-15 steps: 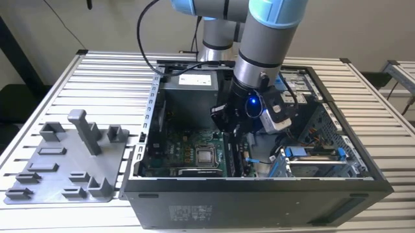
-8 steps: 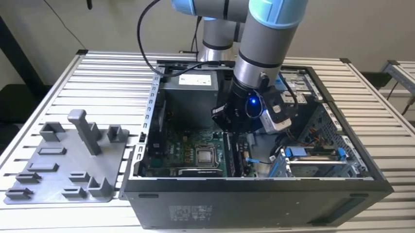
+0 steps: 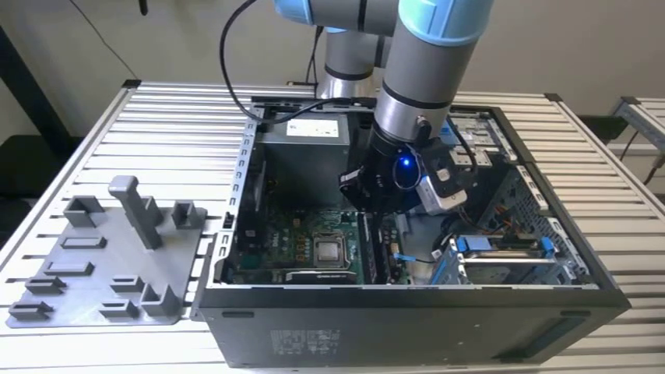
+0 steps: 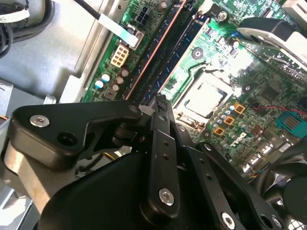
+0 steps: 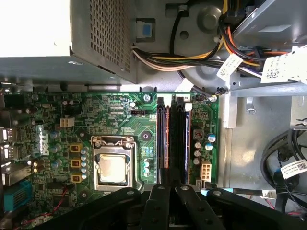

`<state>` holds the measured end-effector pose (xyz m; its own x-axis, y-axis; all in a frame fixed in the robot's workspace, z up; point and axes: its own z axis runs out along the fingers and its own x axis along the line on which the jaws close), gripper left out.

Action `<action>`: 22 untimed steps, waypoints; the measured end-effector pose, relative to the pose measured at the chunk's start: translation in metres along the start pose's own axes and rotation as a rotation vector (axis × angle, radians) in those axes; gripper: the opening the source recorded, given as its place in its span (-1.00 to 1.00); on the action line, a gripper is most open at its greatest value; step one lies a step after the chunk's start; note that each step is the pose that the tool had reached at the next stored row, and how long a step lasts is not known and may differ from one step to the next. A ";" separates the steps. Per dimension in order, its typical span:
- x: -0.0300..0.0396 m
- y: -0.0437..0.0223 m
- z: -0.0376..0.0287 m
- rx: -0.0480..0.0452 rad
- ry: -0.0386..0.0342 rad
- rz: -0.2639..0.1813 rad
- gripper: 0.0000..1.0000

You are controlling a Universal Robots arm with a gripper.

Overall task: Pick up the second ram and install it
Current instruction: 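Press down the second ram until it locks into place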

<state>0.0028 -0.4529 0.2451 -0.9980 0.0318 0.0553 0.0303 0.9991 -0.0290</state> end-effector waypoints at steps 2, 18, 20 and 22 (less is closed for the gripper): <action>0.0000 0.0000 0.0000 0.0001 0.0000 0.000 -0.79; 0.0004 -0.0001 0.0000 0.0015 -0.0129 -0.032 -0.79; 0.0007 0.0000 0.0005 0.0028 -0.0134 -0.055 -0.79; 0.0007 0.0000 0.0007 0.0043 -0.0144 -0.087 -0.79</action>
<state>0.0021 -0.4530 0.2444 -0.9975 -0.0560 0.0435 -0.0573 0.9979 -0.0290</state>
